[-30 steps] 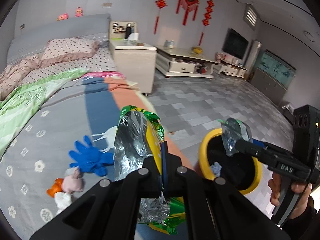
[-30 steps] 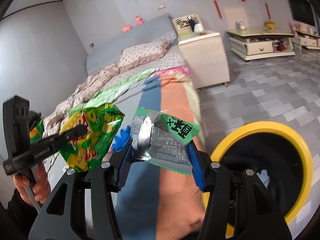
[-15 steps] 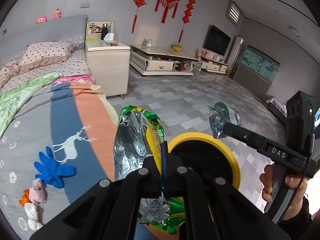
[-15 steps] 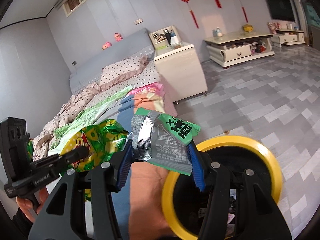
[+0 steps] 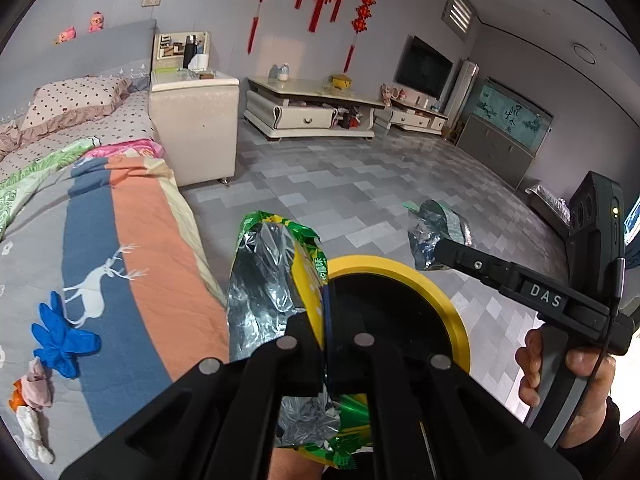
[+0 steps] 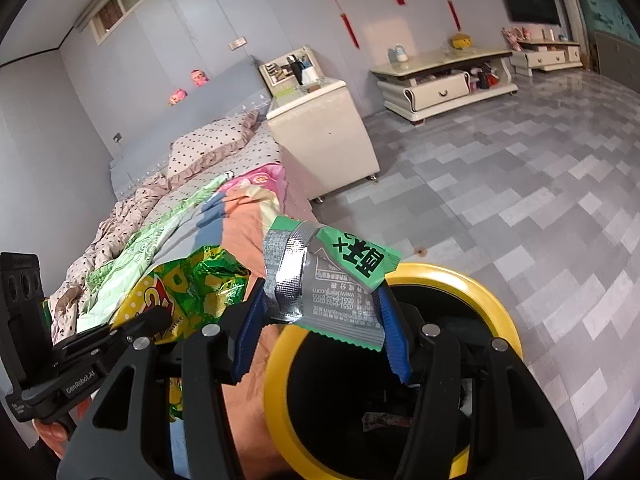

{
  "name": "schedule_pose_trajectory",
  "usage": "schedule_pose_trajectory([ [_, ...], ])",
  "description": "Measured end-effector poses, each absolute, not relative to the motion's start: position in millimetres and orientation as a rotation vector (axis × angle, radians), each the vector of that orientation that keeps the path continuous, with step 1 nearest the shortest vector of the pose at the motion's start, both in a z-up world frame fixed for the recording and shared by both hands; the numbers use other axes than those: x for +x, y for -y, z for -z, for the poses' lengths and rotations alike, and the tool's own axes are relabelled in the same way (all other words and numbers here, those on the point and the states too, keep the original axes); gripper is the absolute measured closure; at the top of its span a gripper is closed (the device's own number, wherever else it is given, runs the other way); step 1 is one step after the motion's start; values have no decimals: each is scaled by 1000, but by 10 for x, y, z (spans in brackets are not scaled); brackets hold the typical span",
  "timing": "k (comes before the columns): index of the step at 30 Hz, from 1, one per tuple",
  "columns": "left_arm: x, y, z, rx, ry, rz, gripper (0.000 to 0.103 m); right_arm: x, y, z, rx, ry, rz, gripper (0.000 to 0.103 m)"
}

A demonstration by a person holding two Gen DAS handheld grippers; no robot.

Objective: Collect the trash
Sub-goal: 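Carry the chip bag and green wrapper over the yellow bin, then open both tools to drop the chip bag and wrapper into the bin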

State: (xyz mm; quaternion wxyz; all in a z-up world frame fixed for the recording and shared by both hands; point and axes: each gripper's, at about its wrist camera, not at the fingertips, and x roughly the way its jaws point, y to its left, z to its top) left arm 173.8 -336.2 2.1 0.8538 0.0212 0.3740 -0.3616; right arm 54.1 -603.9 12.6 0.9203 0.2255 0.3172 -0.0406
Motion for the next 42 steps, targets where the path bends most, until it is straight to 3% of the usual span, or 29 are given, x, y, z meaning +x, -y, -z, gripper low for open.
schedule_pose_trajectory([
  [14,1797,3681,335,78,-853,773,103,702,6246,309,508,-718,146,52],
  [27,1825,3795,380,75,-865,808,102,691,6363,326,511,-698,199,50],
  [32,1827,3742,382,70,-866,800,81,666,6408,321,530,-692,224,46],
  [42,1827,3540,301,44,-836,771,52,624,6397,272,536,-690,242,39],
])
